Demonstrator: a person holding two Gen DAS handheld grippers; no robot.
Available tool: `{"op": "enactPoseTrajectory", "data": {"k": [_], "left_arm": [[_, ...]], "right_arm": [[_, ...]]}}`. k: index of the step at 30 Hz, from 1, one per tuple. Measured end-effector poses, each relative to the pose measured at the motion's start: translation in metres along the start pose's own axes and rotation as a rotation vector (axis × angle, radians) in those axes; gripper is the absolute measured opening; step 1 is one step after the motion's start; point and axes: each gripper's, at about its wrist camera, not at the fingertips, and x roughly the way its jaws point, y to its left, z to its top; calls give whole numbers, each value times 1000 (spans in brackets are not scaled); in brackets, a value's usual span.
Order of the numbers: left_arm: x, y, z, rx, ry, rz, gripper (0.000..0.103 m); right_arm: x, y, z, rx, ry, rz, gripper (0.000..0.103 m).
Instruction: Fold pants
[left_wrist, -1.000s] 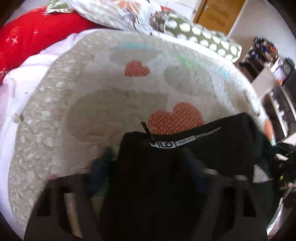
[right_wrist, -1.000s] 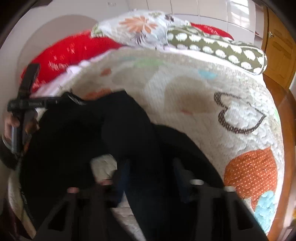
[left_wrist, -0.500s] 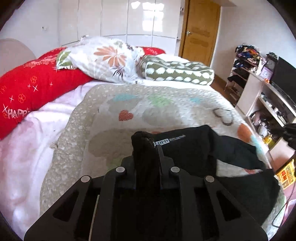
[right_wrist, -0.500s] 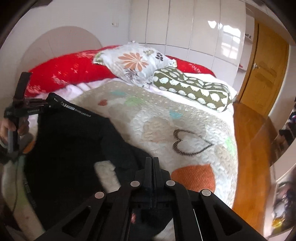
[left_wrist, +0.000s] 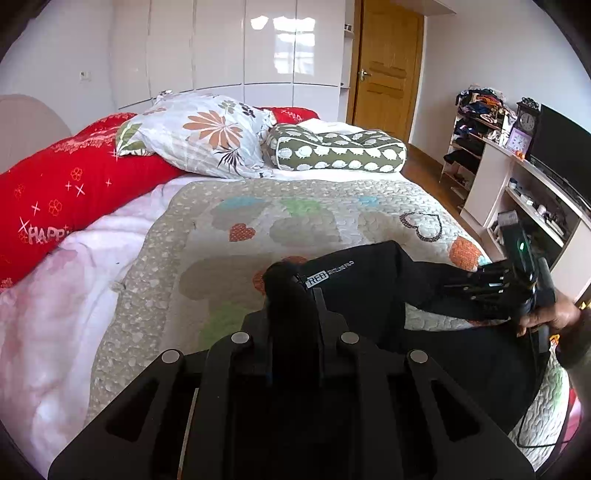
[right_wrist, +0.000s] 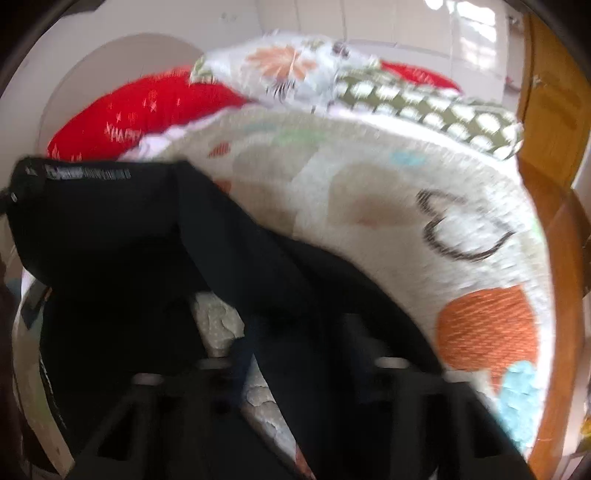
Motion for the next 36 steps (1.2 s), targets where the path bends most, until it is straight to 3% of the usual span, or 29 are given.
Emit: {"op": "enactPoseTrajectory", "data": {"k": [1,3,7,10,13,15,16,18,20,22,24,28,30,31,32,36], "left_arm": [[0,1,1,-3,2,6,15],[0,7,3,-21,3,23,15],[-26,8,-7,-43,-59,7,15],[-54,-14,-49,40,-108,-17,15],[-56,-28,-115,33,-13,-55,16],[-45,-26,-146,-5,64,-44,22],[-40,-23,-161,-26,100,-33,30],[-43,-17,-170,-78,110,-57,36],[-59,-11,-168,-112,101,-65,59],[-79,-5,-163,-107,73,-63,69],[-98,-2,-161,-85,50,-35,69],[-112,17,-157,-132,30,-14,72],[-110,33,-157,-187,16,2,72],[-107,37,-156,-214,17,3,72],[-103,42,-153,-237,27,-2,72],[-81,49,-149,-271,71,-10,72]], "right_arm": [[3,3,0,-18,10,-25,3],[-6,7,1,-48,0,-71,3],[-83,-6,0,-16,-153,-131,3],[-150,5,-37,-71,-232,-139,3],[-169,26,-92,-146,-157,-145,3],[-162,37,-132,-144,-71,-95,3],[-152,43,-152,-148,-14,-62,3],[-121,60,-187,-195,104,-76,3],[-112,66,-205,-208,125,-102,4],[-121,63,-205,-150,103,-73,5],[-136,62,-201,-103,85,-6,5],[-155,93,-184,-184,20,56,8],[-155,113,-171,-228,-36,90,24],[-152,122,-163,-233,-55,104,42],[-148,132,-156,-228,-75,134,51],[-115,177,-128,-260,-87,249,51]]}}
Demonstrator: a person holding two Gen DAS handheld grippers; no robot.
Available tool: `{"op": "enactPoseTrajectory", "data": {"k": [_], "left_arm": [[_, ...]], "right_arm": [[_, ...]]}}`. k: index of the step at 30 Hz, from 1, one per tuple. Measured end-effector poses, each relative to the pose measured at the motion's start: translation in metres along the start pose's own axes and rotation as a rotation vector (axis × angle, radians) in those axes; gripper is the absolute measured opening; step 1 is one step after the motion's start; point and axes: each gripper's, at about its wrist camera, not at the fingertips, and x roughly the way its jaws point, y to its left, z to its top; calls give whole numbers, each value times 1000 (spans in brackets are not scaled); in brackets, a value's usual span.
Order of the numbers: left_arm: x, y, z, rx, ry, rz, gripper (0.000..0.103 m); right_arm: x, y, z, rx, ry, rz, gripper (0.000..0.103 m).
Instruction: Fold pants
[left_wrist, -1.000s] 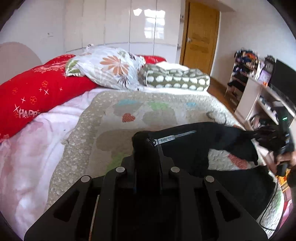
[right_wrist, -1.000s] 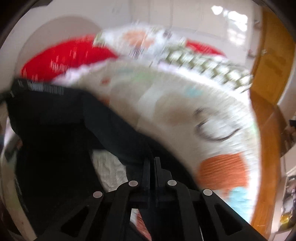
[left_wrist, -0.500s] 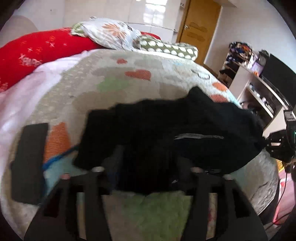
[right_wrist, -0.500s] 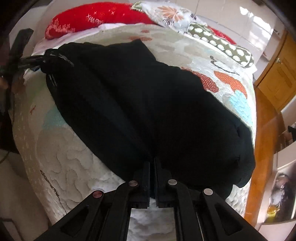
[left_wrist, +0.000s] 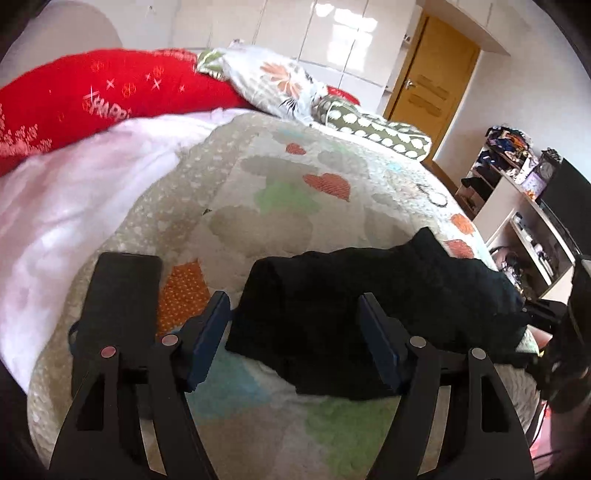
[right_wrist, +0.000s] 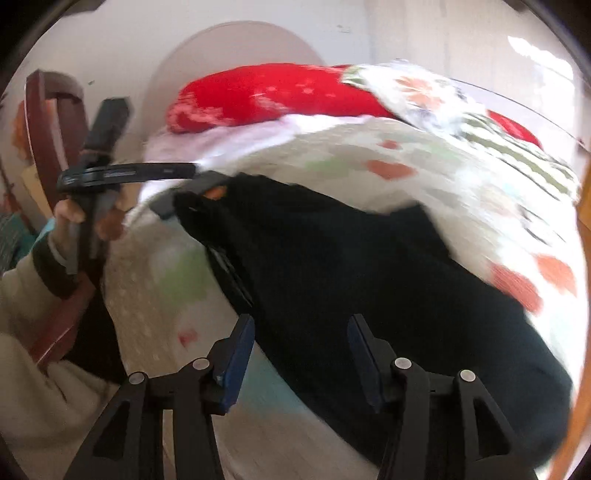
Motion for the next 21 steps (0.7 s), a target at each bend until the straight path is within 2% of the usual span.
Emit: {"op": "enactPoseTrajectory", "data": {"k": [2,4,6,7,8,9,10,11,14,16,17,20,21], "left_arm": [[15,2,4,-8,49,-9,72],[28,1,5,-9,82,-37,72],[39,-5,8,15,104,-71,72],[44,-8,9,32,117,-87,71],[51,-12,12,45,137,-96,63],[59,-16,17,45,164,-110,51],[65,-18,24,45,183,-118,30],[67,-20,32,48,184,-117,22],[72,-14,63,10,146,-129,21],[73,-8,79,-25,113,-127,12],[73,-5,82,-34,104,-121,12],[82,7,80,-60,113,-57,12],[87,14,76,-72,125,-2,12]], "right_arm": [[19,14,15,-39,-39,18,51],[42,27,27,-61,-30,48,51],[57,39,31,-94,-40,41,51],[65,43,34,-107,-49,36,43],[73,44,37,-97,-45,33,18],[78,42,40,-78,-35,34,8],[80,37,43,-33,-26,42,8],[78,32,46,-5,-28,50,8],[53,25,55,57,-100,63,8],[39,29,57,71,-138,69,8],[37,34,57,77,-149,74,8],[55,49,52,86,-132,99,8],[68,54,50,95,-133,88,11]]}}
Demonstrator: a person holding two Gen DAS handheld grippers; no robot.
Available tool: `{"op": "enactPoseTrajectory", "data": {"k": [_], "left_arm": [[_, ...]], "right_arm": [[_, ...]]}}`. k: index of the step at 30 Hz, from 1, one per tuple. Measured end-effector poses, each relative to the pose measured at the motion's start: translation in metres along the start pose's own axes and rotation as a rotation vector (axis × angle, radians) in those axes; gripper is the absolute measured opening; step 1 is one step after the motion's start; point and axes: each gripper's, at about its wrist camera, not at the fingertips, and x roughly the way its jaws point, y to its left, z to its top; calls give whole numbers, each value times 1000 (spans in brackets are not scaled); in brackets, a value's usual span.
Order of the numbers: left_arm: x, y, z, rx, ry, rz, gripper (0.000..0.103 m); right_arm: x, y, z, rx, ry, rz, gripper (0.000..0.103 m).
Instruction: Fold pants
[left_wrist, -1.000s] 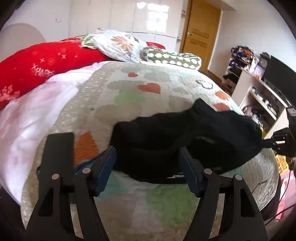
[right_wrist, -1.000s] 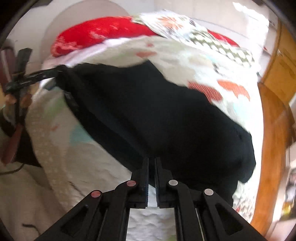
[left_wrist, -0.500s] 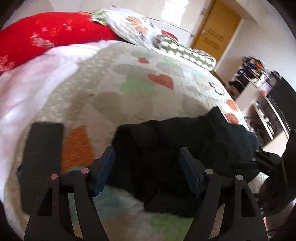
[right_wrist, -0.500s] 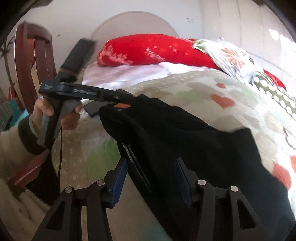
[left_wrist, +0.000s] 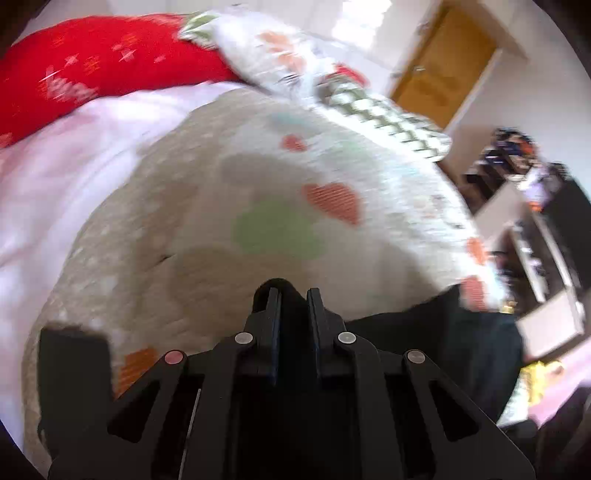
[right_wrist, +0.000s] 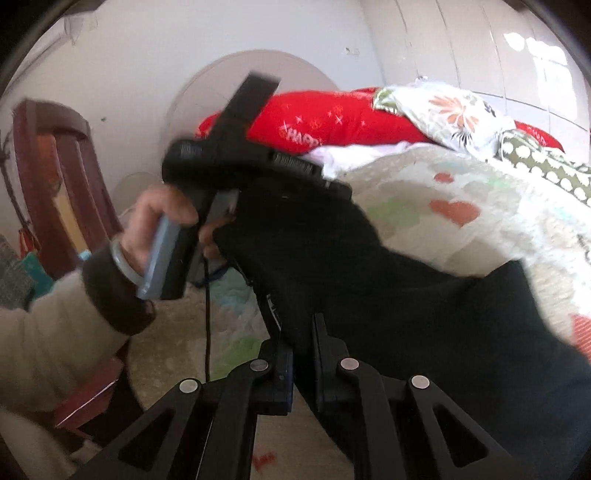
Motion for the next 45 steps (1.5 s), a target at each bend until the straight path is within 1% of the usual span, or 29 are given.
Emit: {"op": "enactPoseTrajectory", "data": {"k": [1,3,4,6,7,8,9,10,11,12,13,15,16,17,19,21,22,23,26,28,30,32,33,34,36,38,40,42,45], "left_arm": [[6,10,-4,-29,20,52,13],[7,26,-13,-75,42,81,14],[3,30,-16,-84,37,82,14],[-14,32,-23,-72,-4,126,14],[-24,30,-27,-61,-24,137,14],[-30,27,-29,-57,-34,138,14],[-38,25,-34,-50,-46,136,18],[-43,24,-37,-47,-54,131,30],[-49,23,-41,-50,-61,122,52],[-56,23,-49,-58,-68,116,60],[-56,22,-50,-61,-73,117,64],[-60,22,-59,-67,-77,122,64],[-59,23,-64,-73,-63,130,64],[-53,22,-66,-72,-42,135,65],[-39,20,-69,-67,-1,146,65],[-24,16,-73,-55,33,133,64],[-20,12,-73,-38,32,117,59],[-15,6,-69,-6,22,111,36],[-9,0,-54,24,14,119,13],[-7,0,-41,17,-22,135,13],[-4,4,-38,-1,-12,142,13],[-2,4,-45,5,6,149,13],[-4,2,-51,24,1,172,13],[-7,1,-55,33,-4,181,13],[-15,5,-62,22,-6,164,14],[-24,9,-63,-1,-13,167,17],[-34,10,-64,-11,-40,190,19],[-48,12,-66,-28,-73,200,21],[-64,10,-72,-55,-93,156,35]], "right_arm": [[20,1,-8,11,23,-3,12],[55,0,-19,15,145,-38,15],[55,3,-24,10,144,-46,16],[36,5,-22,0,117,10,29],[22,3,-19,2,115,42,39],[9,-2,-16,3,101,31,40],[-1,-8,-14,2,83,7,40],[-14,-19,-9,7,54,-40,40],[-26,-33,-4,22,23,-90,40],[-35,-48,1,45,0,-140,41],[-41,-66,7,77,-16,-210,45],[-43,-102,20,107,-29,-343,48],[-39,-116,26,115,-23,-371,49],[-33,-128,31,125,-7,-378,51],[-11,-154,41,142,47,-350,57],[13,-169,46,158,106,-324,55],[24,-175,46,173,138,-288,30],[30,-178,44,176,158,-263,14],[21,-176,45,141,139,-273,12],[10,-182,52,180,72,-290,11],[11,-190,55,225,42,-321,11],[26,-197,50,254,76,-329,11],[40,-200,45,268,117,-329,11],[46,-201,42,280,128,-329,11],[40,-201,39,312,94,-319,15],[16,-198,36,353,73,-305,45],[-17,-192,27,380,28,-292,47],[-63,-184,2,410,-25,-335,47],[-135,-178,-53,499,-68,-408,47]]}}
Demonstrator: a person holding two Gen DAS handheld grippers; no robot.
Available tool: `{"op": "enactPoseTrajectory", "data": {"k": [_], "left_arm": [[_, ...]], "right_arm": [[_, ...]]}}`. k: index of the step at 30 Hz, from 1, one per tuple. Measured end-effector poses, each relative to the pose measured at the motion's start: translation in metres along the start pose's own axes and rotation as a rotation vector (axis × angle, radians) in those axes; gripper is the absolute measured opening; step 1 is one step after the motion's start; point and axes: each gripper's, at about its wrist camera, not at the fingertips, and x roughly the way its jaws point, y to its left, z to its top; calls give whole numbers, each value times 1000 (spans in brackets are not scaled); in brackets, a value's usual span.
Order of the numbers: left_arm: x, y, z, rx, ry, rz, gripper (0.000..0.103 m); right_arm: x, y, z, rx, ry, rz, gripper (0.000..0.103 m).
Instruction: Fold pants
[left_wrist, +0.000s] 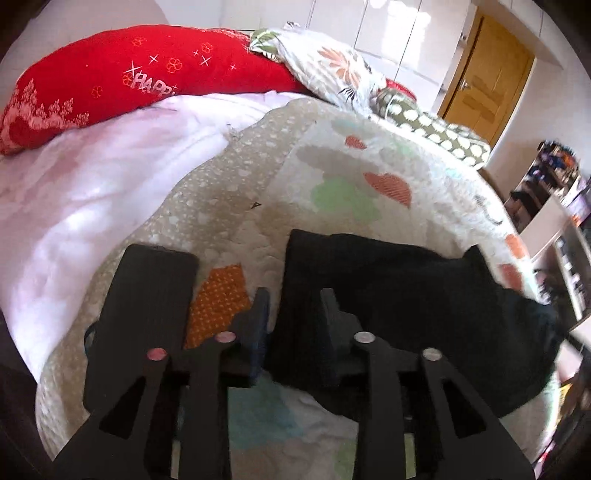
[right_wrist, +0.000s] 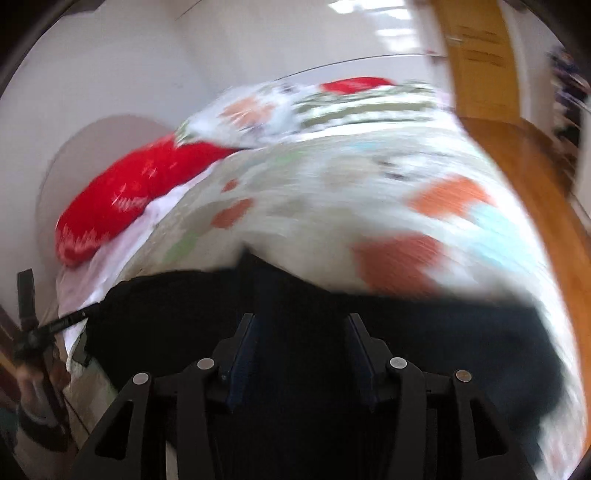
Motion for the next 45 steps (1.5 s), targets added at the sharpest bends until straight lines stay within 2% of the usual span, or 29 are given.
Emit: {"op": "enactPoseTrajectory", "data": {"k": [2,4,7,11,13,16,18,21,22,24,25,26,28,31,33,39,42,45], "left_arm": [[-11,-6,-5,1,-16,-26,51],[-20,-11,-12,-11,-27,-60,56],[-27,-14,-25,-72,-28,-114,65],[-18,-12,-34,-154,21,-153,65],[-15,-8,-37,-197,18,-148,65],[-4,-9,-38,-237,27,-162,73],[3,-12,-37,-246,20,-156,73],[12,-15,-36,-260,24,-134,73],[13,-17,-35,-261,10,-134,73],[13,-17,-34,-242,-15,-124,49],[14,-16,-30,-230,0,-103,24],[16,-14,-28,-231,9,-106,17],[10,-7,-22,-232,6,-113,10],[-2,-1,-20,-193,-32,-86,10],[-1,3,-22,-180,-25,-64,10],[-5,2,-26,-170,-16,-53,10],[-21,-3,-21,-128,-52,-26,10],[-35,-11,-15,-90,-92,-18,13]], "right_arm": [[-36,-32,-30,65,7,-67,47],[-54,-54,-50,118,29,-117,47],[-60,-80,-61,227,15,-83,47],[-49,-88,-59,262,0,-76,47],[-42,-92,-59,275,-7,-66,47],[-36,-96,-61,311,-17,-59,47],[-33,-96,-62,308,-26,-64,45],[-31,-99,-61,311,-40,-75,25],[-31,-99,-60,310,-46,-71,14],[-29,-98,-57,297,-48,-91,7],[-32,-95,-56,287,-55,-90,4],[-36,-92,-54,280,-64,-82,3],[-52,-82,-50,244,-95,-49,3],[-80,-64,-50,176,-114,-32,3],[-90,-59,-55,156,-109,-45,3],[-46,-84,-84,181,71,-177,6],[-64,-87,-85,236,35,-168,16],[-87,-87,-80,203,17,-269,24]]}}
